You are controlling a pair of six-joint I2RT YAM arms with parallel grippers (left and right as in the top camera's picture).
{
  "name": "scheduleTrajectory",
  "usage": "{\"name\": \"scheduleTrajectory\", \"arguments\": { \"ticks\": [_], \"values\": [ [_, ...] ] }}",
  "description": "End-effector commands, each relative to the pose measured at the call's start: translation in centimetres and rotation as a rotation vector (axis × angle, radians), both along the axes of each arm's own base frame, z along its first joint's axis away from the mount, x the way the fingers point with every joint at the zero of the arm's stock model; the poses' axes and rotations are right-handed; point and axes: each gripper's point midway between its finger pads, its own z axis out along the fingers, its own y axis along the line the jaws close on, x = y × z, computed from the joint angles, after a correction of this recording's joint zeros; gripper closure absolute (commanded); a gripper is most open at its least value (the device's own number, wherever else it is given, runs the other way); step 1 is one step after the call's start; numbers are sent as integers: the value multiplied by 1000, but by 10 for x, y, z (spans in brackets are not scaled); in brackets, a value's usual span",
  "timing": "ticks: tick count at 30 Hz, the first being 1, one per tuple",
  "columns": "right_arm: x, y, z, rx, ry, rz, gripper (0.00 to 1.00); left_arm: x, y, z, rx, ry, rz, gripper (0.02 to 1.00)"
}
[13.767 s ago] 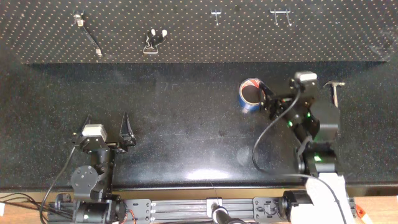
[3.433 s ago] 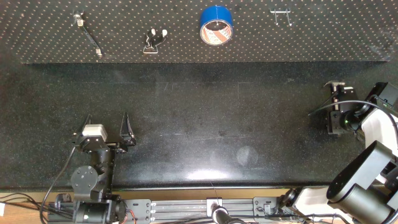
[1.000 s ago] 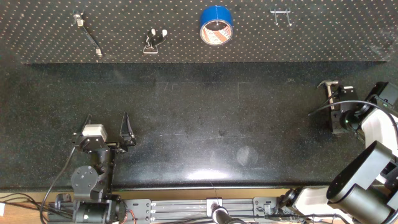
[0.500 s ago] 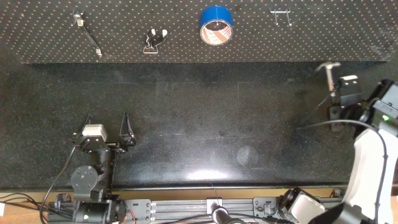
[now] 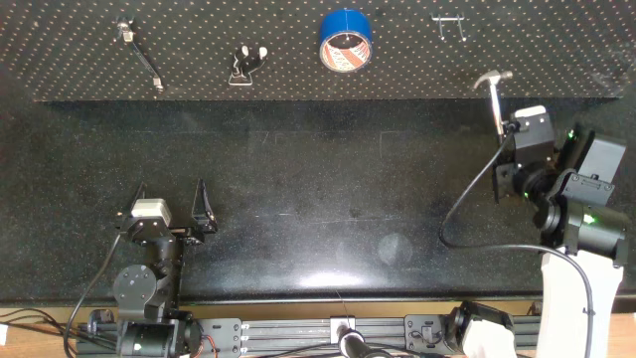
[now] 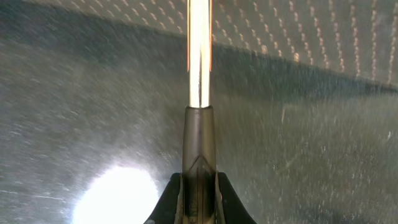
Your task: Place Tools Onto Pegboard
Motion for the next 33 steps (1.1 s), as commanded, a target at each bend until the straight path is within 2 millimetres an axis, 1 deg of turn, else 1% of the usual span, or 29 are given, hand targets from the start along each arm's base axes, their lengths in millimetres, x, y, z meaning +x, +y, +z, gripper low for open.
{"name": "scheduleTrajectory", "arguments": {
  "ticks": [1, 3, 5, 7, 9, 14, 18, 23, 26, 30, 33],
  "values": [
    [7, 24, 63, 17, -132, 56, 925, 0, 0, -1, 13, 0, -2, 23],
    [6, 34, 82, 22, -157, 82, 923, 0, 0, -1, 13, 0, -2, 23],
    [6, 39, 93, 35, -175, 85, 925, 0, 0, -1, 13, 0, -2, 23],
    [7, 47, 98, 42, -189, 108, 925, 0, 0, -1, 13, 0, -2, 23],
    [11, 54, 99, 54, -194, 134, 925, 0, 0, -1, 13, 0, -2, 23],
    [28, 59, 96, 69, -200, 145, 925, 0, 0, -1, 13, 0, -2, 23],
    [48, 61, 83, 75, -173, 156, 925, 0, 0, -1, 13, 0, -2, 23],
    [72, 59, 78, 73, -194, 160, 925, 0, 0, -1, 13, 0, -2, 23],
    [86, 58, 68, 79, -180, 156, 928, 0, 0, -1, 13, 0, -2, 23],
    [92, 65, 64, 129, -173, 169, 925, 0, 0, -1, 13, 0, -2, 23],
    [99, 65, 64, 164, -179, 139, 928, 0, 0, -1, 13, 0, -2, 23]
  ]
}}
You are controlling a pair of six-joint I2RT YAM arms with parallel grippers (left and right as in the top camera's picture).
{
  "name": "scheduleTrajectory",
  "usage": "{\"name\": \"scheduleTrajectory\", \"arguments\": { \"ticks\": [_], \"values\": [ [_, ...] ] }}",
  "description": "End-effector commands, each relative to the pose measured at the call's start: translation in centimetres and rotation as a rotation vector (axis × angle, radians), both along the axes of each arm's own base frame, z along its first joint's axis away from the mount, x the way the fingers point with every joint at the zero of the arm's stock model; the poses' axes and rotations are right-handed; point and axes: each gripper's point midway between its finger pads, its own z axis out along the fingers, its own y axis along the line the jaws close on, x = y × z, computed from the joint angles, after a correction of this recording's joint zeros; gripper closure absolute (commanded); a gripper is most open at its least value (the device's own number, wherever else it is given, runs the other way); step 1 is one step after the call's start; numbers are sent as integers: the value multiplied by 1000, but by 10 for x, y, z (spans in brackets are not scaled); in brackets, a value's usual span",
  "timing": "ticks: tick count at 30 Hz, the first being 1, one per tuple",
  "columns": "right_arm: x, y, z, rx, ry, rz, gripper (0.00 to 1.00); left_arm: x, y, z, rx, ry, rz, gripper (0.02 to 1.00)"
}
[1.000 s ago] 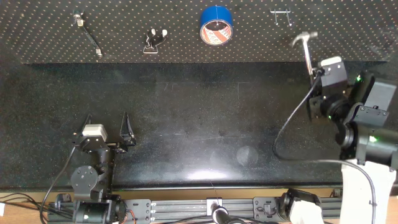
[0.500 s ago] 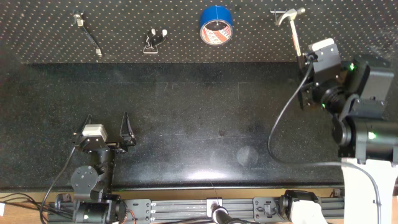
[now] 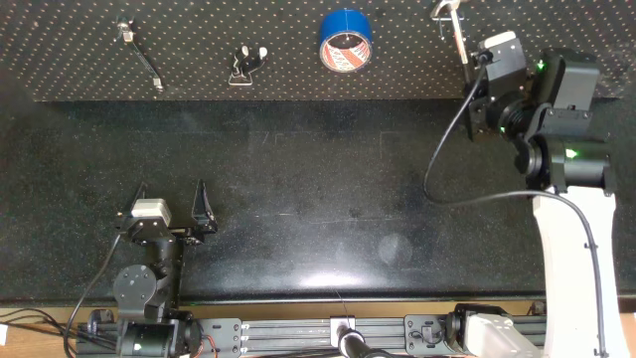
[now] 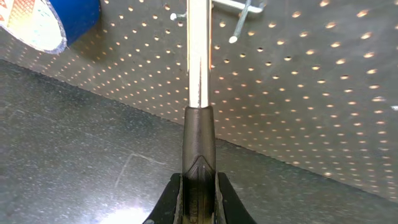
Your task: Place Tools Onto Pegboard
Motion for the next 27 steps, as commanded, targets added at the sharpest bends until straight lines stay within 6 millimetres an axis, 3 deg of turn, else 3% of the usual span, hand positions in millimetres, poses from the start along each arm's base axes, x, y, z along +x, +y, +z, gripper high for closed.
{"name": "scheduleTrajectory", "arguments": {
  "ticks": [1, 15, 27],
  "values": [
    [10, 9, 15, 79, -37, -9, 928, 0, 0, -1, 13, 0, -2, 23],
    [16, 20, 19, 227, -16, -73, 928, 0, 0, -1, 13, 0, -2, 23],
    [33, 17, -16, 149, 53, -126, 925, 0, 0, -1, 13, 0, -2, 23]
  ]
}}
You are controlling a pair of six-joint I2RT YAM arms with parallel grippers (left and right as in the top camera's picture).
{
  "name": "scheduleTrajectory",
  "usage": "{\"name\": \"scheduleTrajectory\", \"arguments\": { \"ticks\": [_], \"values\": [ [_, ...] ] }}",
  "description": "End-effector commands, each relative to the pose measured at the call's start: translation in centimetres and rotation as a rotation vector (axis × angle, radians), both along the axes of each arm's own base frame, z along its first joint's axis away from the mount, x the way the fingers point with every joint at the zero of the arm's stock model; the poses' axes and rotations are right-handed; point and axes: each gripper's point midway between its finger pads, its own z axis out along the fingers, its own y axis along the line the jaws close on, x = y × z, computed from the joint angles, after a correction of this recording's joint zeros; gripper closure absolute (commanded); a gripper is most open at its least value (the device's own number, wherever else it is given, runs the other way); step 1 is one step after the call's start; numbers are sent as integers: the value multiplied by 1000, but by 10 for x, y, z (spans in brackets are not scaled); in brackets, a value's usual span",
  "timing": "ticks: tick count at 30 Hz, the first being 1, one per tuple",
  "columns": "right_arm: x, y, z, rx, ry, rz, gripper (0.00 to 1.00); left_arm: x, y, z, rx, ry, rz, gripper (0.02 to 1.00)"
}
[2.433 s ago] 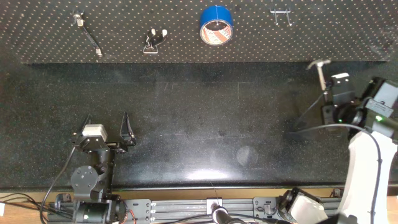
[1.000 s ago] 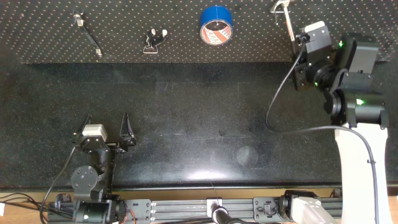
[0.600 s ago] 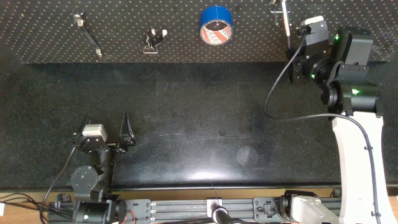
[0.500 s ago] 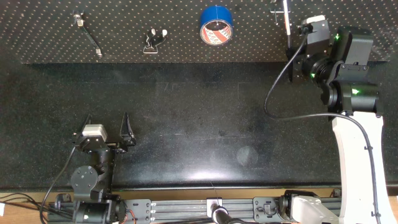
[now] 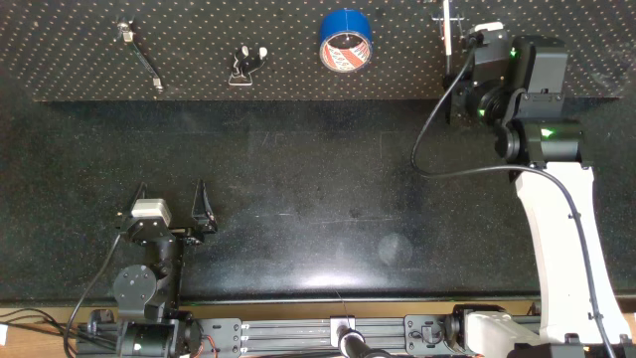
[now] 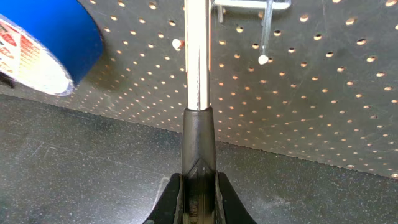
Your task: Place Tools Onto Pegboard
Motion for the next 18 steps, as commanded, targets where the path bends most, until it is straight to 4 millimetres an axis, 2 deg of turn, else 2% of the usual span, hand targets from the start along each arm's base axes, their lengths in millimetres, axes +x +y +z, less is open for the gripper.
{"name": "scheduleTrajectory", "arguments": {
  "ticks": [1, 10, 18],
  "values": [
    [10, -6, -1, -19, -2, -34, 925, 0, 0, -1, 13, 0, -2, 23],
    [17, -11, -19, -32, 41, -61, 925, 0, 0, -1, 13, 0, -2, 23],
    [22, -16, -47, -49, 118, -76, 925, 0, 0, -1, 13, 0, -2, 23]
  ]
}}
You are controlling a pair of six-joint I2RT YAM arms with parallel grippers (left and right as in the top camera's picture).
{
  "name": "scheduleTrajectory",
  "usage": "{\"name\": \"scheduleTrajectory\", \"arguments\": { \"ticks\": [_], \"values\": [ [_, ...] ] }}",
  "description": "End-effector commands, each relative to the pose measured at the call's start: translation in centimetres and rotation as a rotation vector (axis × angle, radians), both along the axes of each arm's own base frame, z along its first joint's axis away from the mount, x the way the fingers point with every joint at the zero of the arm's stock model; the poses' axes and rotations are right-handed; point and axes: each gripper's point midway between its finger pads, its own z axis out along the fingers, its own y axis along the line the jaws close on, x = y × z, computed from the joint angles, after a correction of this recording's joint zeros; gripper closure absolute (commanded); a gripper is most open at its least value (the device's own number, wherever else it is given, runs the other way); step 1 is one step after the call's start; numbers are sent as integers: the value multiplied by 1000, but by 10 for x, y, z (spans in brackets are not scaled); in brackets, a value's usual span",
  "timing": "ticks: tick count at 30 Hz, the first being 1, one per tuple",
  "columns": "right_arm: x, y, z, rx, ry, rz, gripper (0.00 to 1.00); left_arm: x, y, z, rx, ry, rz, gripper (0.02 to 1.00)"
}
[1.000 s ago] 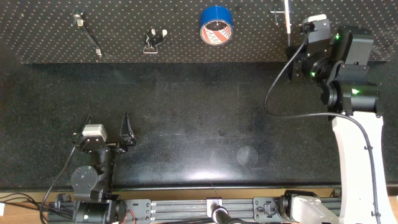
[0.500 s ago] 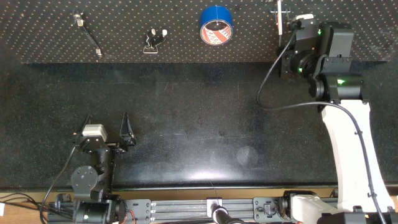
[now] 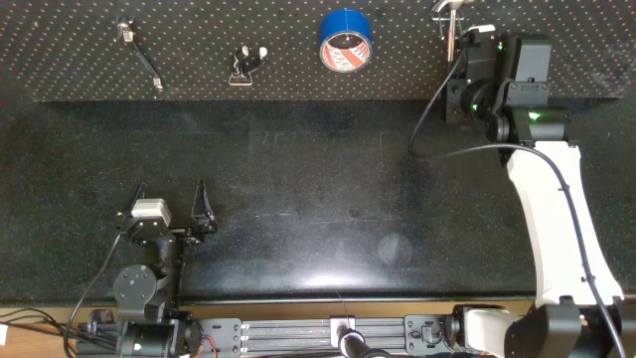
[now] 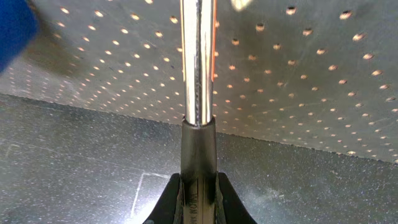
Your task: Place Tools Onto Pegboard
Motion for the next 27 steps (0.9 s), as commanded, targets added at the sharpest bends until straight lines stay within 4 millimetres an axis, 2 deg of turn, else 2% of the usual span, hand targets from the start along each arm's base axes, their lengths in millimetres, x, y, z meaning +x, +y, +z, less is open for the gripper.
{"name": "scheduleTrajectory", "arguments": {
  "ticks": [1, 2, 4, 5, 6, 9, 11, 13, 17, 23, 27],
  "values": [
    [7, -5, -10, -9, 33, -32, 921, 0, 0, -1, 13, 0, -2, 23],
    [6, -5, -12, -9, 40, -32, 792, 0, 0, -1, 13, 0, -2, 23],
    [5, -5, -13, -9, 48, -32, 741, 0, 0, -1, 13, 0, -2, 23],
    [5, -5, -13, -8, 49, -32, 658, 0, 0, -1, 13, 0, -2, 23],
    [5, -5, -13, -8, 49, -32, 498, 0, 0, -1, 13, 0, -2, 23],
    [5, -5, -13, -8, 50, -32, 400, 0, 0, -1, 13, 0, -2, 23],
    [5, -5, -13, -8, 49, -32, 154, 0, 0, -1, 13, 0, -2, 23],
    [5, -5, -11, -8, 44, -32, 34, 0, 0, -1, 13, 0, -2, 23],
    [0, -4, 8, -8, -5, -31, 29, 0, 0, -1, 13, 0, -2, 23],
    [-29, 4, 92, -2, -228, -8, 27, 0, 0, -1, 13, 0, -2, 23],
    [-48, 5, 125, -5, -322, -8, 27, 0, 0, -1, 13, 0, -2, 23]
  ]
}}
